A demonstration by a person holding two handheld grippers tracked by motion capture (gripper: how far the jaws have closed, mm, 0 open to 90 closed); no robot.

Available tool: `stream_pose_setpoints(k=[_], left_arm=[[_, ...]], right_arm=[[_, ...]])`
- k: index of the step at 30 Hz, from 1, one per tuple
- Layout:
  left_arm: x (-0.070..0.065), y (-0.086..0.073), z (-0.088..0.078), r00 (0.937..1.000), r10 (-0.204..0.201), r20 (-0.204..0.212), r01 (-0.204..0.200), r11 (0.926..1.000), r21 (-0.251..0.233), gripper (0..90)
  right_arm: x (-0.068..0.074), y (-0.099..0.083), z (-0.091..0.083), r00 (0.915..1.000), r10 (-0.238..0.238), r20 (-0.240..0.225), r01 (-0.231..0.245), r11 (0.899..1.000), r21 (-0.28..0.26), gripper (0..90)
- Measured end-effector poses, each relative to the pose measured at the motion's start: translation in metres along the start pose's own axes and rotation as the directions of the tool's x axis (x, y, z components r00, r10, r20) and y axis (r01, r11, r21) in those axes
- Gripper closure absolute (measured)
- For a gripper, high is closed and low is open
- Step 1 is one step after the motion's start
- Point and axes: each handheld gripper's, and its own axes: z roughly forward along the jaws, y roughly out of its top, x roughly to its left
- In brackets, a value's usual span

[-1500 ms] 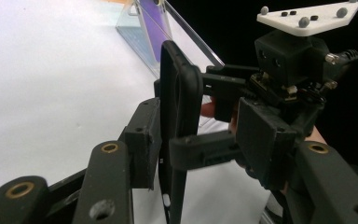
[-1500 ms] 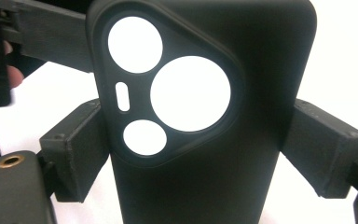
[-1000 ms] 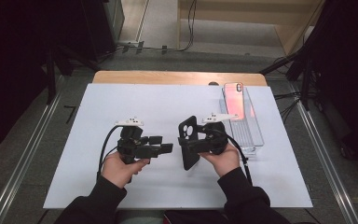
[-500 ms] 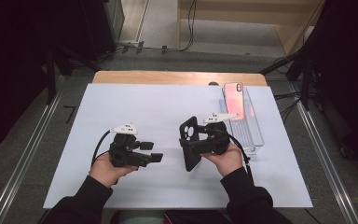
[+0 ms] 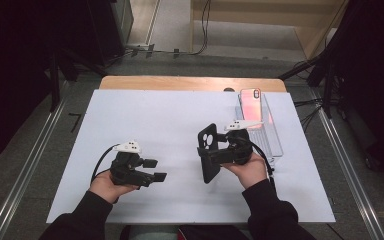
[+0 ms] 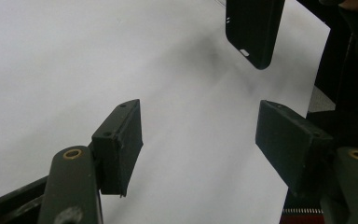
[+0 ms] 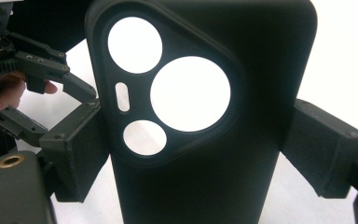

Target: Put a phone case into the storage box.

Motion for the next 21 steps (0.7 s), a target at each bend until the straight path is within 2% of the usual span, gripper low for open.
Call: stream_pose_setpoints(k=[7,9,13,21], left_arm=[[0.000,-0.009,-0.007,1.0000,0.000,-0.004,0.000,1.0000,0.000,32.5],[0.000,-0.010,-0.010,0.9994,-0.003,-0.035,0.003,0.9999,-0.015,32.5],[0.004,-0.011,-0.016,0.9988,-0.031,-0.038,0.029,0.9984,-0.049,32.5],[0.005,-0.016,-0.017,0.9979,-0.049,-0.042,0.048,0.9982,-0.035,32.5]], right_arm=[[-0.001,0.003,-0.010,0.9999,-0.006,0.010,0.007,1.000,-0.004,11.7],[-0.001,0.004,-0.013,0.9999,-0.009,0.012,0.010,1.000,-0.004,11.7],[-0.002,0.007,-0.019,0.9997,-0.019,0.014,0.019,1.000,-0.008,11.7],[-0.003,0.019,-0.037,0.9988,-0.031,0.038,0.032,0.999,-0.030,11.7]])
